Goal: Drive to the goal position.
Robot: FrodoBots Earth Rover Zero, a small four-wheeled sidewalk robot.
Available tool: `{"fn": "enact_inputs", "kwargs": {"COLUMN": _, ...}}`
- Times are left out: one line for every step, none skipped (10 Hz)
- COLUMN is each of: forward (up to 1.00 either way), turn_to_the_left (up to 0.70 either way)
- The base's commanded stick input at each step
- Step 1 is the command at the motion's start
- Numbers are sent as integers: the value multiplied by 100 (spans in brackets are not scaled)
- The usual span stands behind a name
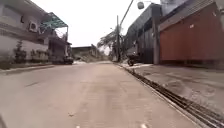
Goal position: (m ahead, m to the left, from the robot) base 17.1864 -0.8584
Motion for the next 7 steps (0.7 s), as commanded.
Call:
{"fn": "enact_inputs", "kwargs": {"forward": 100, "turn_to_the_left": 0}}
{"fn": "enact_inputs", "kwargs": {"forward": 100, "turn_to_the_left": 0}}
{"fn": "enact_inputs", "kwargs": {"forward": 100, "turn_to_the_left": 0}}
{"fn": "enact_inputs", "kwargs": {"forward": 100, "turn_to_the_left": 0}}
{"fn": "enact_inputs", "kwargs": {"forward": 100, "turn_to_the_left": 0}}
{"fn": "enact_inputs", "kwargs": {"forward": 100, "turn_to_the_left": 0}}
{"fn": "enact_inputs", "kwargs": {"forward": 100, "turn_to_the_left": 0}}
